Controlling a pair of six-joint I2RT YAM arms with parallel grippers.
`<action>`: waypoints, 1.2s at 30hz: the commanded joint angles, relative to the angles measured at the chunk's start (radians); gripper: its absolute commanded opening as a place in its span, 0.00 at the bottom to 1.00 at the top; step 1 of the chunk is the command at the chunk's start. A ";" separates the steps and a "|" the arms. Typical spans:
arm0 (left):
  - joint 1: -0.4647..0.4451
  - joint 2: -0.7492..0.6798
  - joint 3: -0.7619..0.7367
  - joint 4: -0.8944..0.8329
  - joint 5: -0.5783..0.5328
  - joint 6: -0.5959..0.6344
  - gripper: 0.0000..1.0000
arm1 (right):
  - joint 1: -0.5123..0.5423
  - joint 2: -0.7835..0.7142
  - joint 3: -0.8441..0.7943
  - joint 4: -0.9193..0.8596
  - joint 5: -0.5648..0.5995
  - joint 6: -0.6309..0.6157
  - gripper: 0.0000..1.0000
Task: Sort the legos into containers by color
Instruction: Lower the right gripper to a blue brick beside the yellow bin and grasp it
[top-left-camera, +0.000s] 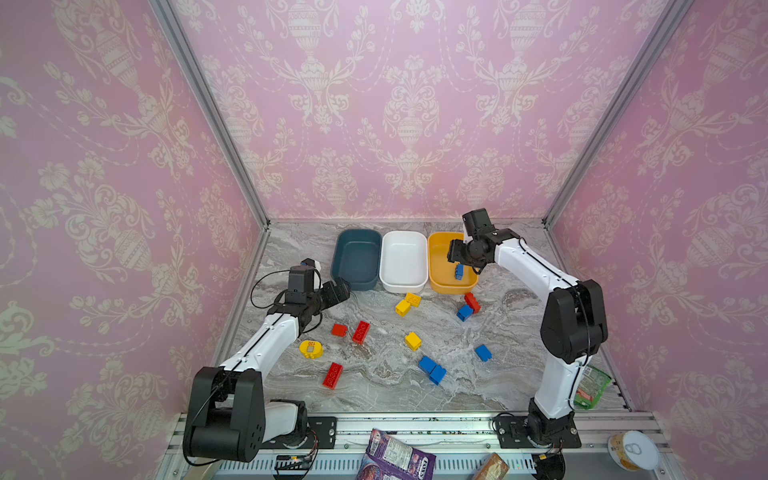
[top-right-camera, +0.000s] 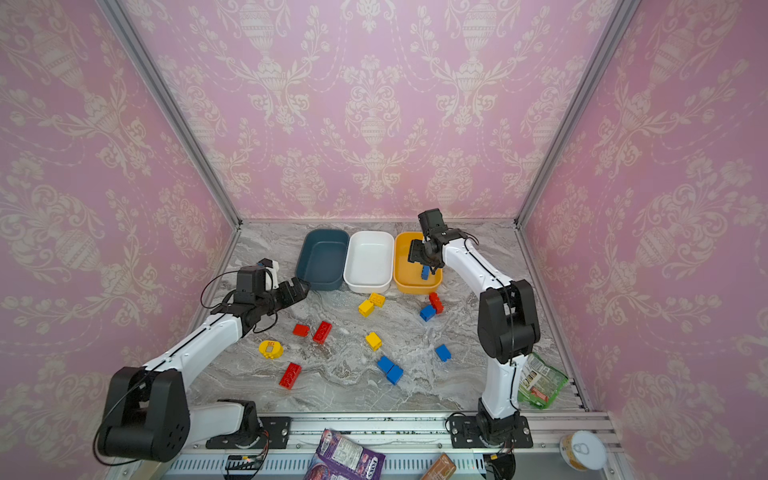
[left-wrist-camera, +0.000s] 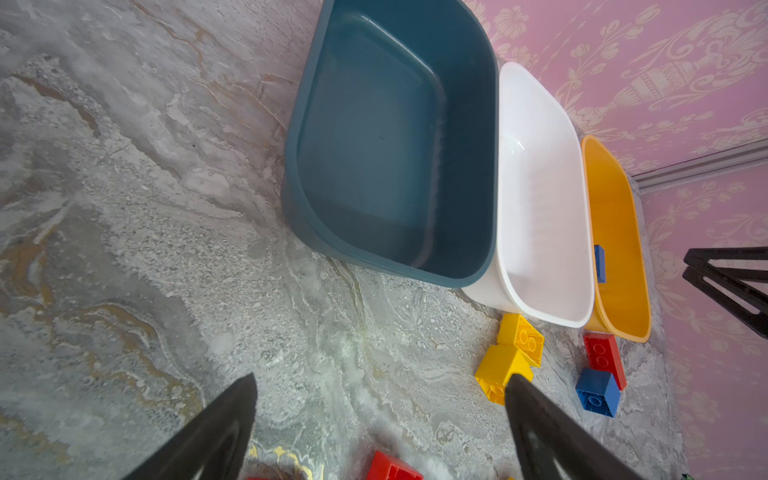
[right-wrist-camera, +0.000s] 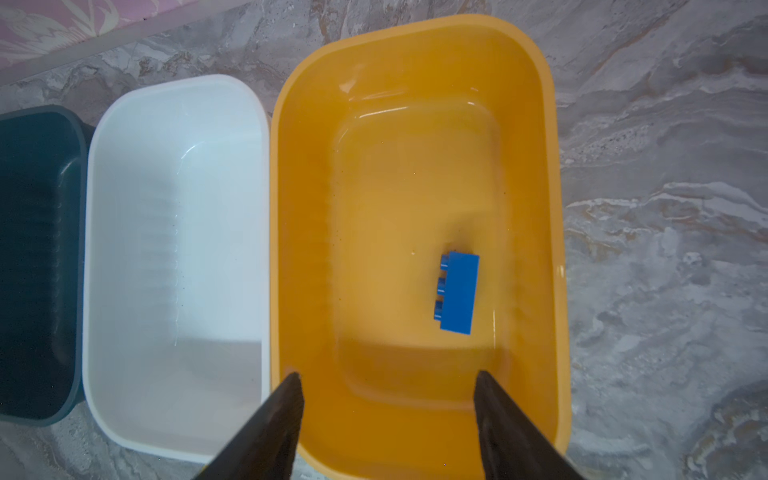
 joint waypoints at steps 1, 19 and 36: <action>-0.009 -0.017 0.011 -0.031 -0.015 0.028 0.96 | 0.014 -0.069 -0.069 -0.034 -0.022 -0.013 0.67; -0.013 -0.016 0.010 -0.021 -0.004 0.034 0.96 | 0.091 -0.269 -0.442 -0.049 0.029 0.135 0.67; -0.012 -0.020 0.016 -0.033 -0.005 0.050 0.97 | 0.108 -0.290 -0.597 0.132 0.042 0.608 0.70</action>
